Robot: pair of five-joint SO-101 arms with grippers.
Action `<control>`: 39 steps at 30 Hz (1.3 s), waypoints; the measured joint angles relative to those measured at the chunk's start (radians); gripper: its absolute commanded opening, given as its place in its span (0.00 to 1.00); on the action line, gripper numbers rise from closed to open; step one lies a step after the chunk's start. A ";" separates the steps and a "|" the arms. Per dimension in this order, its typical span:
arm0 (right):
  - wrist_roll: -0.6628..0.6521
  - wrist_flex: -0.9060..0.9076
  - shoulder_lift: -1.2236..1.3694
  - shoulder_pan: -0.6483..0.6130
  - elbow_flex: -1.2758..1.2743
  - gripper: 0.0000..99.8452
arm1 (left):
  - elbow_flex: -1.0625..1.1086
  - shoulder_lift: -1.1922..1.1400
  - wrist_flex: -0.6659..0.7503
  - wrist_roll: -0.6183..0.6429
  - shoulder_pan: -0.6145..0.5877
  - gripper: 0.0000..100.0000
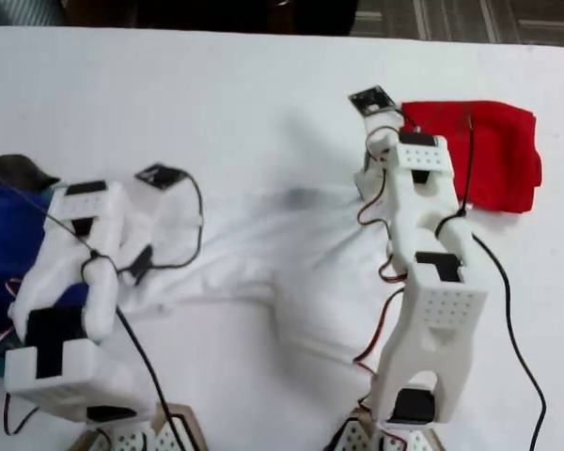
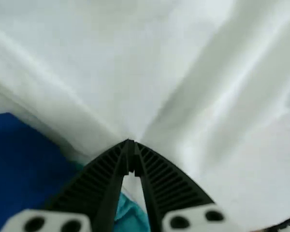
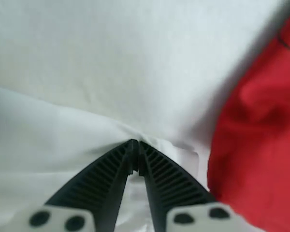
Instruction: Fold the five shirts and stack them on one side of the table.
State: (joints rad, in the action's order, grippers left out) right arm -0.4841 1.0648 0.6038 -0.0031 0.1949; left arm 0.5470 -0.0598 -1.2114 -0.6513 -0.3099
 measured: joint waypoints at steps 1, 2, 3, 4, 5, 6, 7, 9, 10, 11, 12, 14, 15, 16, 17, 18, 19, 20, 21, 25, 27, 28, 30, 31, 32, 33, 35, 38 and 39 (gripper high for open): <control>0.000 0.000 0.000 0.000 0.000 0.02 | 0.000 0.003 0.003 0.000 -0.009 0.03; 0.000 0.002 -0.008 0.000 0.000 0.02 | -0.008 0.005 0.000 0.000 -0.018 0.03; -0.002 0.011 -0.021 0.002 0.000 0.02 | -0.023 0.005 0.000 0.000 -0.029 0.03; -0.002 0.032 -0.043 0.005 0.000 0.02 | -0.043 0.005 -0.003 0.000 -0.038 0.03; -0.002 0.058 -0.074 0.009 0.000 0.02 | -0.071 0.005 -0.017 0.002 -0.044 0.03; -0.002 0.092 -0.109 0.014 0.000 0.02 | -0.100 0.005 -0.037 0.003 -0.046 0.03; -0.002 0.129 -0.147 0.017 0.000 0.02 | -0.129 0.005 -0.060 0.003 -0.046 0.03; -0.002 0.212 -0.229 0.017 0.000 0.02 | -0.189 0.005 -0.106 0.003 -0.044 0.03; -0.006 0.250 -0.272 0.017 -0.008 0.02 | -0.215 0.005 -0.129 0.003 -0.043 0.03; -0.017 0.284 -0.318 0.017 -0.026 0.02 | -0.242 0.005 -0.149 0.003 -0.043 0.03; -0.034 0.307 -0.367 0.017 -0.058 0.02 | -0.265 0.005 -0.170 0.006 -0.043 0.03; -0.058 0.316 -0.471 -0.002 -0.158 0.02 | -0.299 0.005 -0.199 0.029 -0.043 0.03; -0.069 0.313 -0.526 -0.015 -0.226 0.02 | -0.308 0.005 -0.209 0.041 -0.044 0.03; -0.074 0.295 -0.585 -0.034 -0.302 0.02 | -0.310 0.005 -0.213 0.049 -0.044 0.03; -0.077 0.265 -0.646 -0.049 -0.387 0.02 | -0.310 0.005 -0.215 0.057 -0.040 0.03; -0.078 0.227 -0.704 -0.064 -0.476 0.02 | -0.308 0.005 -0.215 0.060 -0.032 0.03; -0.080 0.189 -0.763 -0.081 -0.569 0.02 | -0.295 0.006 -0.213 0.064 -0.018 0.03; -0.080 0.143 -0.816 -0.100 -0.663 0.02 | -0.273 0.006 -0.198 0.074 -0.003 0.03; -0.080 0.100 -0.865 -0.118 -0.755 0.02 | -0.247 0.006 -0.170 0.086 0.014 0.03; -0.112 0.000 -1.008 -0.147 -1.063 0.02 | -0.127 0.006 -0.057 0.132 0.066 0.03; -0.161 -0.014 -1.045 -0.149 -1.166 0.02 | -0.075 0.006 -0.002 0.147 0.083 0.03; -0.184 -0.018 -1.056 -0.150 -1.208 0.02 | -0.052 0.006 0.028 0.152 0.086 0.03; -0.226 -0.026 -1.063 -0.152 -1.275 0.02 | -0.011 0.006 0.081 0.158 0.084 0.03; -0.249 -0.029 -1.065 -0.150 -1.297 0.02 | 0.011 0.006 0.106 0.158 0.084 0.03; -0.267 -0.035 -1.065 -0.150 -1.313 0.02 | 0.029 0.006 0.124 0.158 0.084 0.03; -0.285 -0.044 -1.068 -0.150 -1.329 0.02 | 0.046 0.006 0.143 0.158 0.084 0.03; -0.321 -0.048 -1.079 -0.126 -1.349 0.02 | 0.072 0.009 0.176 0.158 0.084 0.03; -0.400 -0.048 -1.091 -0.064 -1.369 0.02 | 0.095 0.021 0.212 0.158 0.084 0.03; -0.430 -0.048 -1.092 -0.037 -1.376 0.02 | 0.097 0.025 0.221 0.158 0.080 0.03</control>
State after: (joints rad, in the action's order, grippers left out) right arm -0.9137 1.0173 -0.4887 -0.0399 -1.1815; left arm 0.6437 -0.0353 -0.9904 -0.4933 -0.2302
